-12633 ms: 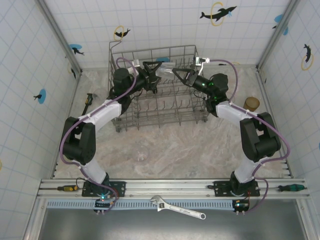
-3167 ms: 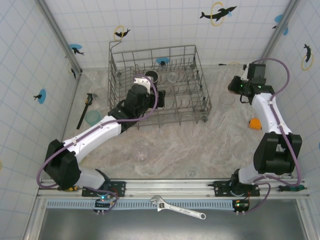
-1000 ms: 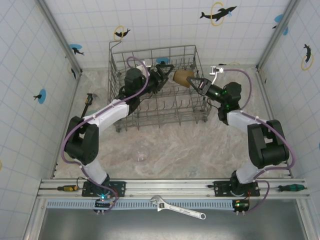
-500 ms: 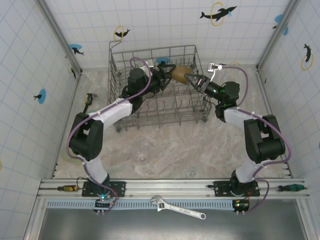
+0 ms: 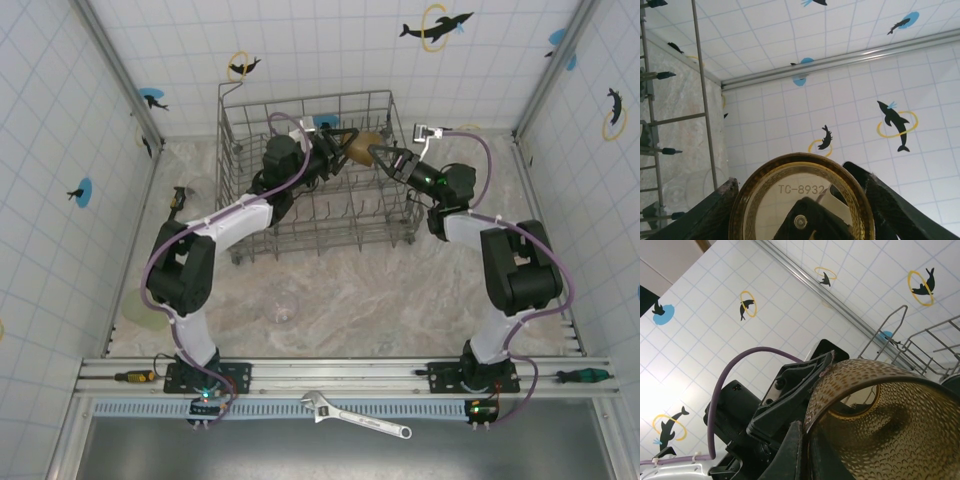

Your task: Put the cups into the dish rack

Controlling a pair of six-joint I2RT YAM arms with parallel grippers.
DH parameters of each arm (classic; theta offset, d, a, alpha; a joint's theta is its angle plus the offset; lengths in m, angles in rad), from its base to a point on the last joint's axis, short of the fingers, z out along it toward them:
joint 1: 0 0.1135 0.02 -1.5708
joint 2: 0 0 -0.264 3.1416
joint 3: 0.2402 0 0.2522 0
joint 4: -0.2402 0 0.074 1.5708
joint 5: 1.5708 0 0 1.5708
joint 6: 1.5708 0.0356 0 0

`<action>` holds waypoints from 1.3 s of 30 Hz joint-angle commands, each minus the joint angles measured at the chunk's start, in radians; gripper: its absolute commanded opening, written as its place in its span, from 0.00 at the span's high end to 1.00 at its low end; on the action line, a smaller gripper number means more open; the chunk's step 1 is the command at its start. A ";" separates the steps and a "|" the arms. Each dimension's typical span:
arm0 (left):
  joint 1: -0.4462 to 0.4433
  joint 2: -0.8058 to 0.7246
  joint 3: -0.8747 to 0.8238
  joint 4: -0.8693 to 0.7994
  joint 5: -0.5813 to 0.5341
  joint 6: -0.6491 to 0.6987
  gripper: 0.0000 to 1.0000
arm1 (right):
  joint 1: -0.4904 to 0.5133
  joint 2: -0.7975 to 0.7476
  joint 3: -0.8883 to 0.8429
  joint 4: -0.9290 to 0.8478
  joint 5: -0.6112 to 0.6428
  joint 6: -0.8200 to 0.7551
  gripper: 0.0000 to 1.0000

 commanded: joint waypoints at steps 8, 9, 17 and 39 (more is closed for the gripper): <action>-0.012 0.041 0.065 0.025 0.022 0.041 1.00 | 0.002 -0.002 0.056 0.003 -0.011 -0.015 0.61; -0.012 0.042 0.083 -0.005 0.017 0.060 1.00 | 0.000 -0.008 0.056 -0.006 -0.013 -0.019 0.57; -0.018 0.128 0.375 -0.287 -0.029 0.288 1.00 | -0.069 -0.133 0.006 -0.243 0.010 -0.166 0.33; -0.015 0.539 0.903 -0.503 -0.195 0.682 1.00 | -0.253 -0.542 -0.082 -1.064 0.397 -0.779 0.06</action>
